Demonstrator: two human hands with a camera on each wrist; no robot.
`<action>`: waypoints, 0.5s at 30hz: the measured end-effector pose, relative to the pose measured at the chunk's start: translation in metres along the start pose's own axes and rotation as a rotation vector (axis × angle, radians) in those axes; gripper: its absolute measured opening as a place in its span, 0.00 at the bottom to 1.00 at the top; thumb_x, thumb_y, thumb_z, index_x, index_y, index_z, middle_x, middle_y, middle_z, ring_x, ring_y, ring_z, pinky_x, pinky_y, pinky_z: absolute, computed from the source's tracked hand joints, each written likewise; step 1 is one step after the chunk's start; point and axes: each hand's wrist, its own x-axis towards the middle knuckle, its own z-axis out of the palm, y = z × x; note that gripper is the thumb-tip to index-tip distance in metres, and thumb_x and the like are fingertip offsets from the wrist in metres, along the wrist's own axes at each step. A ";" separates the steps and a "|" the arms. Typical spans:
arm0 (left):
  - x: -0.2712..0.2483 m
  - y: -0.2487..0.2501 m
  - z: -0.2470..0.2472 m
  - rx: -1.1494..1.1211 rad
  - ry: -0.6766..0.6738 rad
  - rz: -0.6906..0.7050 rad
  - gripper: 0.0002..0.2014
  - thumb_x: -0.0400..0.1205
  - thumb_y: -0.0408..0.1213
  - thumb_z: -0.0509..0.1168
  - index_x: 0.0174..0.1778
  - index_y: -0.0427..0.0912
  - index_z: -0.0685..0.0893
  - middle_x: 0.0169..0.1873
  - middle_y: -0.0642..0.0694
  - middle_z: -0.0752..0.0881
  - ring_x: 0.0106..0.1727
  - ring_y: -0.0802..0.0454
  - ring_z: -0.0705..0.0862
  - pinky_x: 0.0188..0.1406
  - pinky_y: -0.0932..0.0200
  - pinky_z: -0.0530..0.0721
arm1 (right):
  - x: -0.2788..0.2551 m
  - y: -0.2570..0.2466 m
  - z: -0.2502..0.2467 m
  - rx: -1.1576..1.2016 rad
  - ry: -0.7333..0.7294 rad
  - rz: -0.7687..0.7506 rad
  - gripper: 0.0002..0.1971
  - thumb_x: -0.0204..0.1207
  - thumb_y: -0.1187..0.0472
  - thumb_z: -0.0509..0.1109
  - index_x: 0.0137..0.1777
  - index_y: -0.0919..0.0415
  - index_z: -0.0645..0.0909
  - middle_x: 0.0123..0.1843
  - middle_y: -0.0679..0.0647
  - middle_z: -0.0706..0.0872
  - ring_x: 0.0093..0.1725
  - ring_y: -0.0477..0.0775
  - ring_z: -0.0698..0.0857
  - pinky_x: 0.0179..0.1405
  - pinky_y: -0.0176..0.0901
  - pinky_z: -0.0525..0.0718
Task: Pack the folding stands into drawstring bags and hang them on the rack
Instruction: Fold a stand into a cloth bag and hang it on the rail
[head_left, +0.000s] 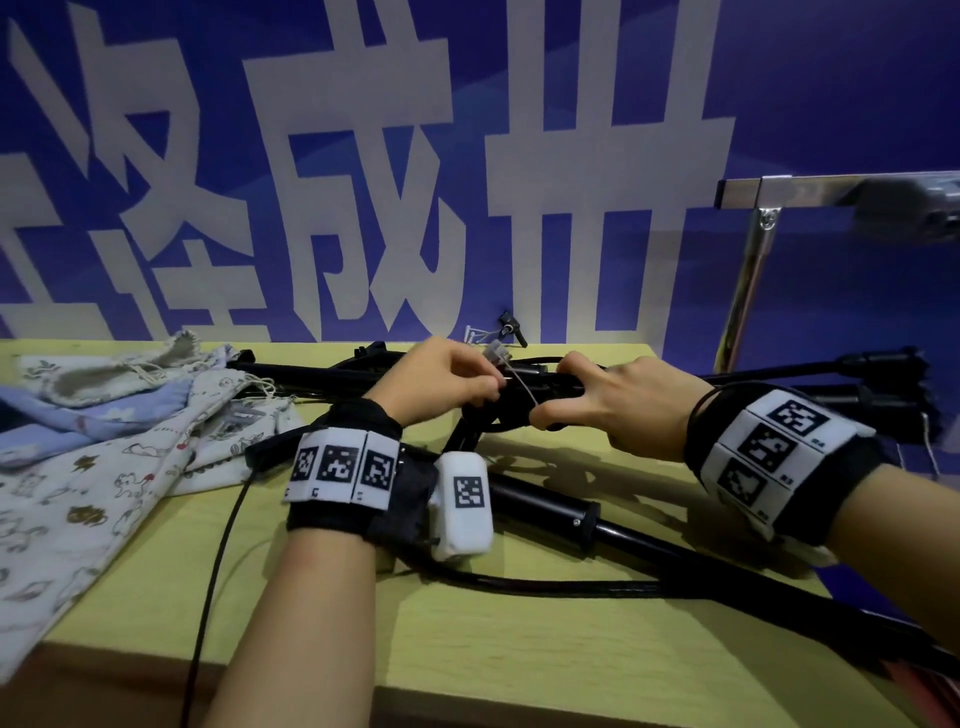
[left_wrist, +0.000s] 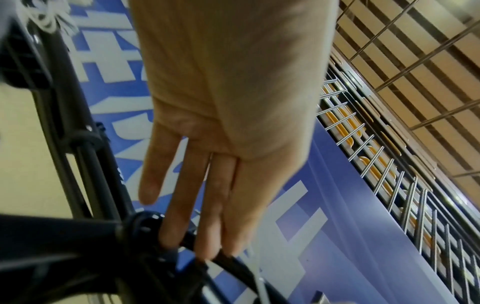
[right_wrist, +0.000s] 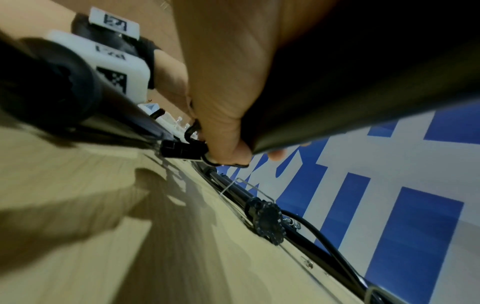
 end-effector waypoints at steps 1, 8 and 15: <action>-0.003 -0.001 -0.004 -0.014 0.060 -0.029 0.06 0.80 0.31 0.66 0.46 0.43 0.88 0.40 0.50 0.89 0.43 0.59 0.87 0.43 0.70 0.83 | 0.000 0.001 -0.002 0.001 0.008 0.004 0.31 0.81 0.67 0.54 0.65 0.35 0.40 0.68 0.59 0.63 0.37 0.55 0.80 0.36 0.44 0.83; -0.020 -0.007 -0.071 0.324 0.232 -0.334 0.08 0.83 0.34 0.62 0.49 0.43 0.87 0.47 0.46 0.85 0.51 0.50 0.81 0.51 0.58 0.77 | 0.010 0.008 -0.024 0.050 0.085 0.024 0.33 0.81 0.63 0.59 0.66 0.35 0.39 0.67 0.58 0.61 0.29 0.46 0.70 0.25 0.33 0.73; -0.039 -0.049 -0.139 0.739 0.139 -0.740 0.16 0.83 0.35 0.61 0.63 0.28 0.79 0.54 0.34 0.81 0.50 0.39 0.79 0.45 0.53 0.74 | 0.027 0.003 -0.043 0.086 0.139 0.001 0.35 0.80 0.63 0.63 0.68 0.34 0.40 0.67 0.58 0.63 0.28 0.45 0.71 0.33 0.37 0.83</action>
